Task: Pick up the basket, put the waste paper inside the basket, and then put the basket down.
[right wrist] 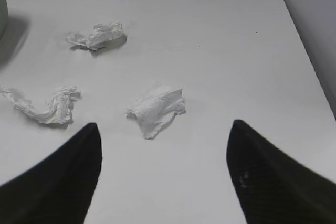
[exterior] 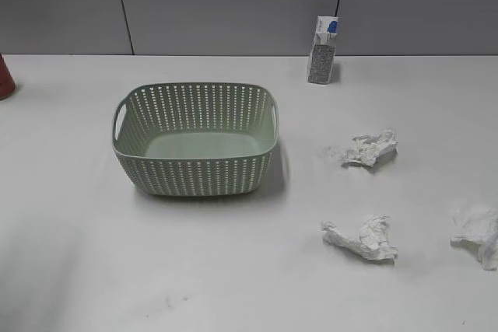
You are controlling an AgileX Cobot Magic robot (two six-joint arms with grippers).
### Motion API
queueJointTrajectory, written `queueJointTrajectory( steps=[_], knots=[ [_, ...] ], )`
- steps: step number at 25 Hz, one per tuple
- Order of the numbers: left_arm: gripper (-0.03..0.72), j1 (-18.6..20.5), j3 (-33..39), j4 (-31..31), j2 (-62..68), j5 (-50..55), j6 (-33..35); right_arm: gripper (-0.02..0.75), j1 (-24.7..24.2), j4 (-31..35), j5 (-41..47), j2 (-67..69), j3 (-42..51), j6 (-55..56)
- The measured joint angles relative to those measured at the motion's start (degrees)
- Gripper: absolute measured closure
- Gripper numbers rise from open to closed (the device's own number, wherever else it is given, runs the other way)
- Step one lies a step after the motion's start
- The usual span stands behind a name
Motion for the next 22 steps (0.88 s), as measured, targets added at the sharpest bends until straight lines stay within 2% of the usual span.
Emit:
queueJointTrajectory(
  steps=[4, 10, 15, 22],
  knots=[
    [0.174, -5.0, -6.7, 0.3, 13.4, 0.2, -0.1, 0.148, 0.0, 0.0, 0.0, 0.0, 0.0, 0.0],
    [0.174, -10.6, -18.5, 2.9, 31.2, 4.0, -6.9, 0.148, 0.0, 0.0, 0.0, 0.0, 0.0, 0.0],
    [0.174, -13.2, -26.4, 4.1, 43.4, 5.5, -10.6, 0.148, 0.0, 0.0, 0.0, 0.0, 0.0, 0.0],
    [0.176, -13.5, -33.3, 6.0, 55.9, 5.8, -13.0, 0.148, 0.0, 0.0, 0.0, 0.0, 0.0, 0.0]
  ],
)
